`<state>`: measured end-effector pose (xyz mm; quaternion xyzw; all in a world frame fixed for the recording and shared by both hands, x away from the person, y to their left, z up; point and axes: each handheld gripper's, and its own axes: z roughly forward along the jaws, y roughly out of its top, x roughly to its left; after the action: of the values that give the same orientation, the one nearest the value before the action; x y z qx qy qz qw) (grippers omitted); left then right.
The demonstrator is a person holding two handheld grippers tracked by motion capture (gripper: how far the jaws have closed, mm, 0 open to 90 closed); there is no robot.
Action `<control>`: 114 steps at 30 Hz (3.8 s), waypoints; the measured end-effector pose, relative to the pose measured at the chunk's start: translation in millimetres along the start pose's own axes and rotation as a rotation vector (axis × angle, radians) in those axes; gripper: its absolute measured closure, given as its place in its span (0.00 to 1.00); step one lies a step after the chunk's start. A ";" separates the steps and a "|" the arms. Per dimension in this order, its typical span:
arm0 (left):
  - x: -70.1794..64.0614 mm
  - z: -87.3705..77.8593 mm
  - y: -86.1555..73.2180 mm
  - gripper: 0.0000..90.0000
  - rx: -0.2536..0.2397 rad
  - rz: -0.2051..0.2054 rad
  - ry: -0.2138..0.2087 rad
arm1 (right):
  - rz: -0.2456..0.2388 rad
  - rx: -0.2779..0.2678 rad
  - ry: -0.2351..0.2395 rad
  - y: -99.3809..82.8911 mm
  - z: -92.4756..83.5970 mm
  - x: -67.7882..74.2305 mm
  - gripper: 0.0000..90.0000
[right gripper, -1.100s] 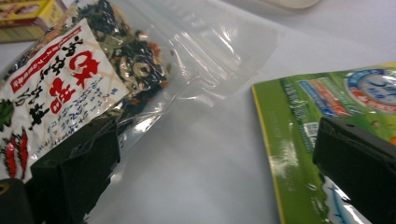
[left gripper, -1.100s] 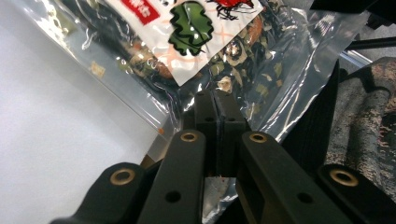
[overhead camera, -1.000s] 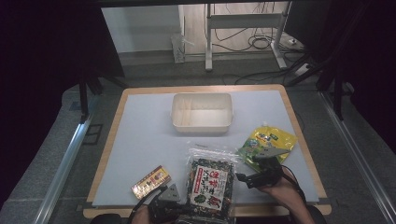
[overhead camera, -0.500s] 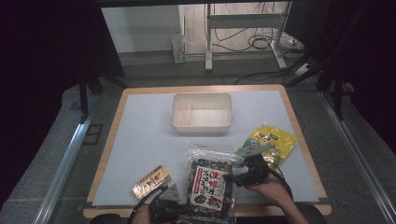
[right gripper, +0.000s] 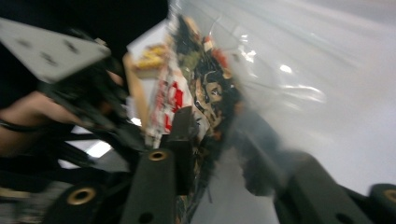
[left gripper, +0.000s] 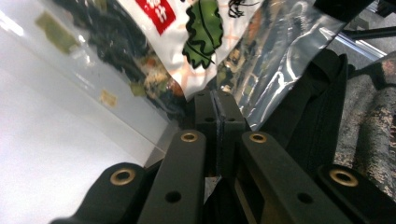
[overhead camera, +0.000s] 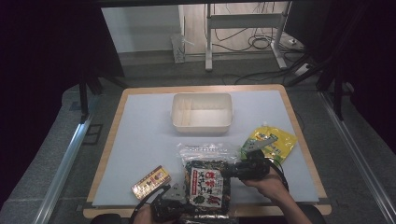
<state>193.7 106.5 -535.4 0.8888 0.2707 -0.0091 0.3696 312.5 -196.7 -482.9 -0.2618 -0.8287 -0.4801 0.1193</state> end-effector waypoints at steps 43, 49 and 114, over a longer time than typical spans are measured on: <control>22.2 -53.8 -5.9 0.10 -0.287 -0.055 0.260 | -0.098 -0.393 -0.149 113.8 -73.9 15.9 0.87; 27.8 -64.8 -11.6 0.08 -0.282 -0.063 0.331 | -0.054 -0.443 -0.193 127.2 -71.8 0.6 0.87; 33.9 -72.8 -19.0 0.04 -0.273 -0.072 0.405 | -0.064 -0.593 -0.444 155.8 8.8 -125.2 0.87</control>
<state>199.9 181.9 -502.2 0.8042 0.3693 0.1928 0.4239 503.0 -166.5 -429.4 -0.3568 -0.6669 -0.6344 -0.1595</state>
